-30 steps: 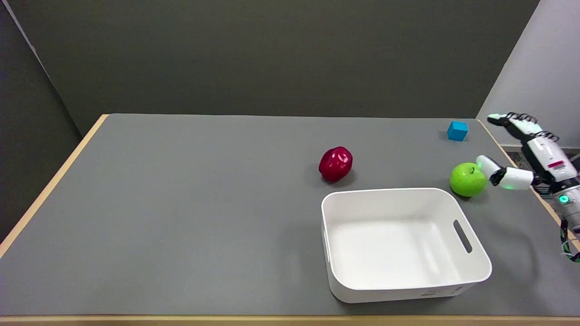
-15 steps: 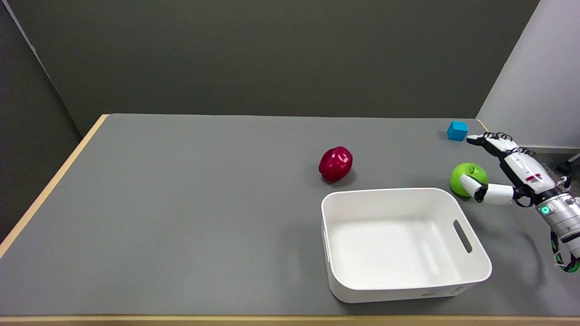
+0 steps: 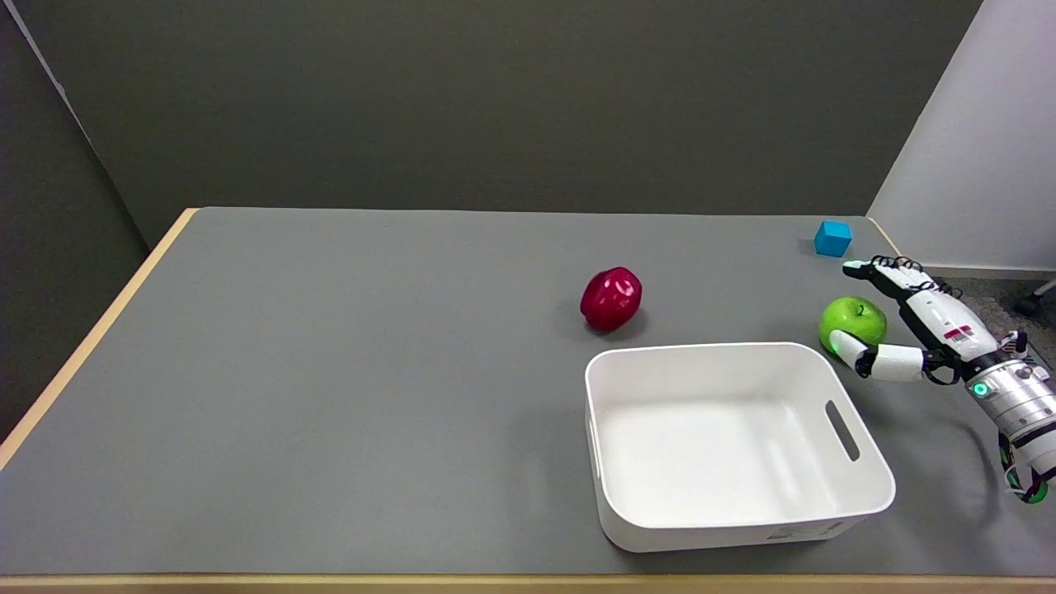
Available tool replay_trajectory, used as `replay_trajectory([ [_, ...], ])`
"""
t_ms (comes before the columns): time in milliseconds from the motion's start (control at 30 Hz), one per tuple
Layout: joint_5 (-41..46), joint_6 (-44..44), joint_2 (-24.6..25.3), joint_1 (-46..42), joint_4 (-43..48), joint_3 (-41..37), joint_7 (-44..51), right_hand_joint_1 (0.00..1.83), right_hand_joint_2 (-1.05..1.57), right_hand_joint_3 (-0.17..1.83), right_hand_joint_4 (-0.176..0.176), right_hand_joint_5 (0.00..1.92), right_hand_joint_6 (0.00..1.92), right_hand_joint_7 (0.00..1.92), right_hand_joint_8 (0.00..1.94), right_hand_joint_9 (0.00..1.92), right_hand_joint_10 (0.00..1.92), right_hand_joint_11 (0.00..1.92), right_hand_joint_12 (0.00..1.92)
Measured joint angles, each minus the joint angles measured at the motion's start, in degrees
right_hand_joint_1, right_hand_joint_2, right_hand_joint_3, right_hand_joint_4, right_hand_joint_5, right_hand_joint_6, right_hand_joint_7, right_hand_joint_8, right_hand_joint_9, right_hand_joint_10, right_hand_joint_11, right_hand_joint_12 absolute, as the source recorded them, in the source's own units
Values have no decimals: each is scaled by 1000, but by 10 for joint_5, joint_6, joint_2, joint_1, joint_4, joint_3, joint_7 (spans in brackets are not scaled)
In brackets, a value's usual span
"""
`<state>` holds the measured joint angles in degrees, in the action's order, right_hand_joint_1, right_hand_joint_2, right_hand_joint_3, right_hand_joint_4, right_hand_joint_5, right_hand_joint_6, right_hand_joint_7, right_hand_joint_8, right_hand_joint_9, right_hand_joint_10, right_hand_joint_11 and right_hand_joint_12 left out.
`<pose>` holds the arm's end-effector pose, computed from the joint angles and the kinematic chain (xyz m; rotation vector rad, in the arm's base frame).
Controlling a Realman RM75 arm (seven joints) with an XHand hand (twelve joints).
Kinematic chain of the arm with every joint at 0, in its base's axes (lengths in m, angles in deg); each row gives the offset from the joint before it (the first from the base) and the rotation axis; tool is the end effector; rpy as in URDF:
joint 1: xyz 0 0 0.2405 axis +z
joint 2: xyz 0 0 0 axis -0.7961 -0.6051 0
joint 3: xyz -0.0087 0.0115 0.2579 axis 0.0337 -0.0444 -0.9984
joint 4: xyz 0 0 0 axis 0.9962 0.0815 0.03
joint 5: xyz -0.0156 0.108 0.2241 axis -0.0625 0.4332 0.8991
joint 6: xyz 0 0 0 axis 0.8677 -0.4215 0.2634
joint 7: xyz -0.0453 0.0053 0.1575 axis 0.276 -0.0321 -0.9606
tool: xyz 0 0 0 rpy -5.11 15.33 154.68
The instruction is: Pick up the green apple.
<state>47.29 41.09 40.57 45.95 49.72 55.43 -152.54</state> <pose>-0.3226 -0.2325 0.6133 1.4325 -0.1918 0.4065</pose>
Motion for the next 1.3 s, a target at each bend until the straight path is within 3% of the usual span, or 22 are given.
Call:
replay_trajectory([
  [933,-33,-64,15,25,15,1,1,503,624,879,-66,197,411,235,294,69,544,-1,840],
  [1067,-36,-72,17,27,18,3,1,606,638,905,-64,202,419,237,299,80,558,-1,870],
  [1300,-42,-80,20,30,21,5,1,815,730,1019,-33,252,572,285,370,191,680,81,1151],
])
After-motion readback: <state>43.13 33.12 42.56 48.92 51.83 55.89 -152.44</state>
